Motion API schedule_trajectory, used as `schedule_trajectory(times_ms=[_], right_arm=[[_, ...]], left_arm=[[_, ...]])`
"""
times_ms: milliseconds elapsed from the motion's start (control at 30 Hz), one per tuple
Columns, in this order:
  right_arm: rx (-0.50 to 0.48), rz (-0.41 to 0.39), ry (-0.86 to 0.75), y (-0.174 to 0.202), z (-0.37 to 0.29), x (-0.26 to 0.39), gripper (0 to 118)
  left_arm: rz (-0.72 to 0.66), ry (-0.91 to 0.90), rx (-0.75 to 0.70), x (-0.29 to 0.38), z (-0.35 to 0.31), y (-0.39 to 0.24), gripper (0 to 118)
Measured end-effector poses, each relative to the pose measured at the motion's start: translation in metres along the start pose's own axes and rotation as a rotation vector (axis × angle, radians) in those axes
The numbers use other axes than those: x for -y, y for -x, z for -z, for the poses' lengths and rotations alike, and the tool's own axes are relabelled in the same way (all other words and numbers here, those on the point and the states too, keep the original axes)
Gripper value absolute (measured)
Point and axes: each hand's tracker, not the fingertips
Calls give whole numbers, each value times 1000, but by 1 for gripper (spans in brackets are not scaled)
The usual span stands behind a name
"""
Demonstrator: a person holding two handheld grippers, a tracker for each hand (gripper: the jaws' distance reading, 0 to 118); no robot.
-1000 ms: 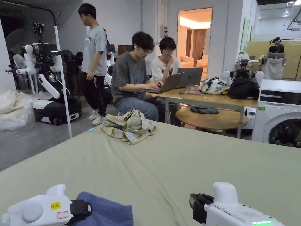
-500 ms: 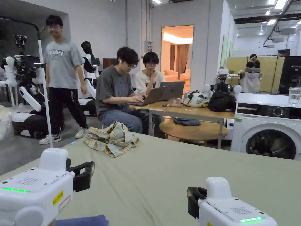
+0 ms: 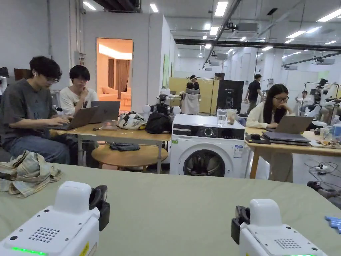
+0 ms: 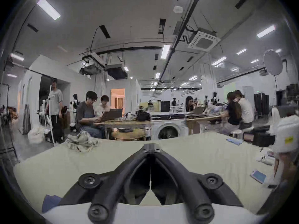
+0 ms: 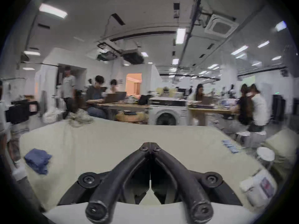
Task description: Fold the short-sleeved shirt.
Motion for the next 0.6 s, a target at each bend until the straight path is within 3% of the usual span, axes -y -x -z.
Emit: schedule_trajectory(times_ms=[133, 433, 600], right_arm=[[-30, 46, -1, -13, -3, 4, 0], [-29, 25, -21, -7, -6, 1, 0], [-28, 21, -37, -3, -9, 2, 0]], left_arm=[[15, 30, 11, -3, 6, -7, 0], [20, 75, -10, -6, 0, -2, 0], [-45, 89, -28, -1, -1, 4, 0]])
